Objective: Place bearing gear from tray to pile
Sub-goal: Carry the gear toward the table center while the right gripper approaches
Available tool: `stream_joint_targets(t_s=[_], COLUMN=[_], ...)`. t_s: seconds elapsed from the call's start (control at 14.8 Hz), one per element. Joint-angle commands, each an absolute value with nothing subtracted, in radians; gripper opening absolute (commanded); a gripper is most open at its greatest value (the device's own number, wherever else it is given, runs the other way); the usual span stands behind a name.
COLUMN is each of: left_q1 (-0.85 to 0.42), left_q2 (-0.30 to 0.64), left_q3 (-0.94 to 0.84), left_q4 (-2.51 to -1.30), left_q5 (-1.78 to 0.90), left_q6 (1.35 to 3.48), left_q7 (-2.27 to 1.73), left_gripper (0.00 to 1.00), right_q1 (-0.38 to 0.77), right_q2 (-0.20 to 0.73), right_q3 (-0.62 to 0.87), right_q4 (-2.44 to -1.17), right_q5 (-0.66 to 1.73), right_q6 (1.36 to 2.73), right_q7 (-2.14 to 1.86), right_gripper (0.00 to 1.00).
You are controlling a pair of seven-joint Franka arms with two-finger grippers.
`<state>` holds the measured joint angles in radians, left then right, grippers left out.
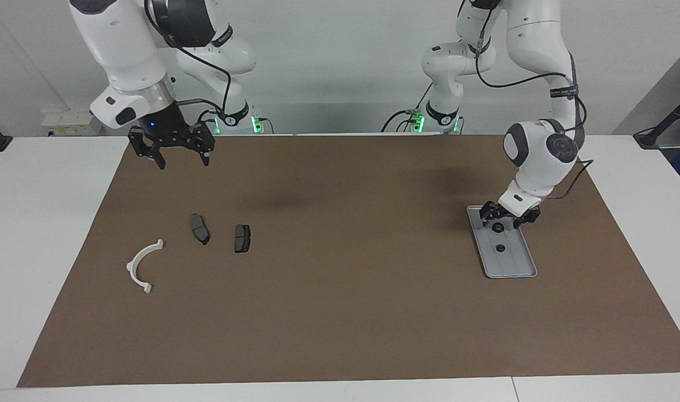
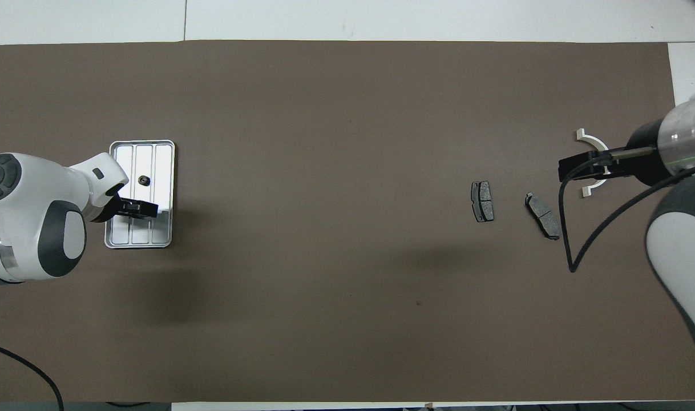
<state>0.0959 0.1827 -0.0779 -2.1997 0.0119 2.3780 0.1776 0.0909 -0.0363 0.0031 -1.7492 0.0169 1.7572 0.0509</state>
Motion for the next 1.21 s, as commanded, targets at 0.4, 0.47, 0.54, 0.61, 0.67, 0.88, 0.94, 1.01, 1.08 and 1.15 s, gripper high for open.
stream_joint_targets(t_s=[0.4, 0.47, 0.54, 0.61, 0.67, 0.88, 0.94, 1.01, 1.08, 1.15], left_q1=[0.087, 0.086, 0.084, 0.084, 0.083, 0.075, 0.045, -0.006, -0.071, -0.151], left_q2=[0.19, 0.19, 0.192, 0.192, 0.192, 0.178, 0.176, 0.176, 0.178, 0.179], left_q3=[-0.074, -0.074, -0.075, -0.075, -0.075, -0.084, -0.093, -0.095, -0.095, -0.095], left_q4=[-2.215, -2.214, -2.212, -2.212, -2.207, -2.092, -1.992, -1.895, -1.837, -1.806], left_q5=[0.002, 0.002, 0.002, 0.002, 0.002, -0.005, -0.044, -0.061, -0.061, -0.06], left_q6=[2.411, 2.41, 2.408, 2.408, 2.405, 2.235, 2.115, 2.014, 1.972, 1.974], left_q7=[0.118, 0.111, 0.104, 0.091, 0.069, 0.058, 0.022, -0.071, -0.2, -0.363], left_gripper=[0.37, 0.05, 0.0, 0.0, 0.0, 0.0, 0.0, 0.0, 0.0, 0.0], right_q1=[0.147, 0.15, 0.152, 0.152, 0.152, 0.152, 0.152, 0.152, 0.15, 0.15], right_q2=[0.063, 0.077, 0.089, 0.097, 0.11, 0.127, 0.127, 0.127, 0.127, 0.129], right_q3=[0.005, 0.005, 0.005, 0.005, 0.005, 0.005, 0.005, 0.005, 0.005, 0.005], right_q4=[-1.891, -1.891, -1.891, -1.891, -1.891, -1.893, -1.893, -1.891, -1.891, -1.891], right_q5=[0.037, 0.037, 0.035, 0.034, 0.032, 0.025, 0.025, 0.025, 0.025, 0.025], right_q6=[1.996, 2.0, 2.008, 2.023, 2.028, 2.042, 2.039, 2.042, 2.043, 2.043], right_q7=[0.218, 0.222, 0.232, 0.235, 0.235, 0.235, 0.233, 0.235, 0.233, 0.232], right_gripper=[1.0, 1.0, 1.0, 1.0, 1.0, 1.0, 1.0, 1.0, 1.0, 1.0])
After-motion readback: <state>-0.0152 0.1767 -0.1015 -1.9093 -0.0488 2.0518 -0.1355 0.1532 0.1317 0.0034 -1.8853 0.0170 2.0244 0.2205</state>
